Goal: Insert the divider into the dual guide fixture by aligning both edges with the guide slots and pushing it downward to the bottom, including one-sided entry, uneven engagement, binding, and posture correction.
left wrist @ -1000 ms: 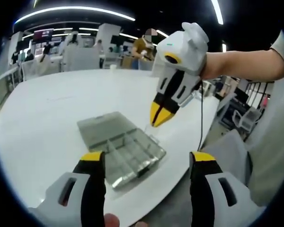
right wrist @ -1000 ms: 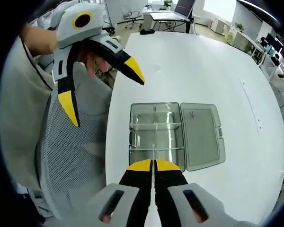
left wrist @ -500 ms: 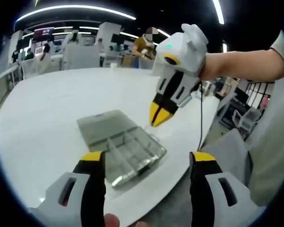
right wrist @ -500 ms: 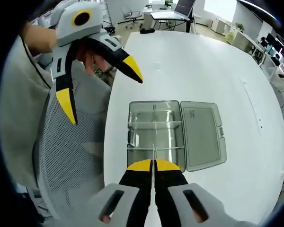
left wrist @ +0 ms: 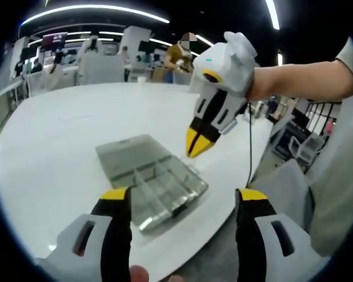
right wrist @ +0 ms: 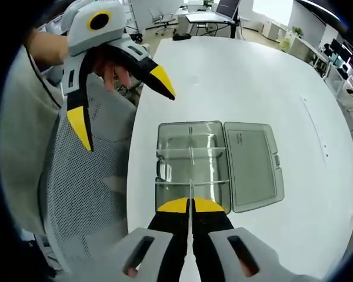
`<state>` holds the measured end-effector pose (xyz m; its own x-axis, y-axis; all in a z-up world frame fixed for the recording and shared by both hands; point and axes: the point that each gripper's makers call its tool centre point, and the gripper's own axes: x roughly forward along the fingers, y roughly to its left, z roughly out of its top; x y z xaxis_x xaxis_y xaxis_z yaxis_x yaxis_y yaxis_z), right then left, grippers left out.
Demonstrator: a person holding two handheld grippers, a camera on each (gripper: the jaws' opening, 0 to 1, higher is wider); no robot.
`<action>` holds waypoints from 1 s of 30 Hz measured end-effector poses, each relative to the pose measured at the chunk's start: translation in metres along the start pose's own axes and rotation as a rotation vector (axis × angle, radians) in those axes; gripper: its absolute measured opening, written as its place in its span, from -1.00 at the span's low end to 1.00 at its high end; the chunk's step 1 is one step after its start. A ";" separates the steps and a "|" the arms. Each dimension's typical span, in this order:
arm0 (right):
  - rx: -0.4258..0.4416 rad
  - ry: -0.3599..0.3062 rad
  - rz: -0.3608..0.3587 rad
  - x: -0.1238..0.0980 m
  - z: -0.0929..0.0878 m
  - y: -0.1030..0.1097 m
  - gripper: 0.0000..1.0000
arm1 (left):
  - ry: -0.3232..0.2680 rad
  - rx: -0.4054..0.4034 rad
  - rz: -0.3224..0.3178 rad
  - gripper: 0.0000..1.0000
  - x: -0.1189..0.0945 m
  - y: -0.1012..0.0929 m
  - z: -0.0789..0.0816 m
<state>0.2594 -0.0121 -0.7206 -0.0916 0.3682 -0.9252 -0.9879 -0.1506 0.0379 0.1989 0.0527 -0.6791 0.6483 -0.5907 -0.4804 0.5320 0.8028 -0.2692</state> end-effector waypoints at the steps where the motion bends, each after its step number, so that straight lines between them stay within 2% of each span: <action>1: 0.001 0.000 0.001 0.000 0.000 0.000 -1.00 | 0.001 0.000 0.000 0.39 0.000 0.000 0.000; 30: -0.008 0.014 0.013 0.012 -0.005 -0.003 -1.00 | 0.011 -0.005 0.007 0.38 -0.001 0.005 -0.001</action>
<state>0.2616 -0.0118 -0.7341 -0.1028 0.3533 -0.9298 -0.9855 -0.1632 0.0470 0.2005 0.0577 -0.6812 0.6457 -0.5843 -0.4916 0.5248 0.8072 -0.2701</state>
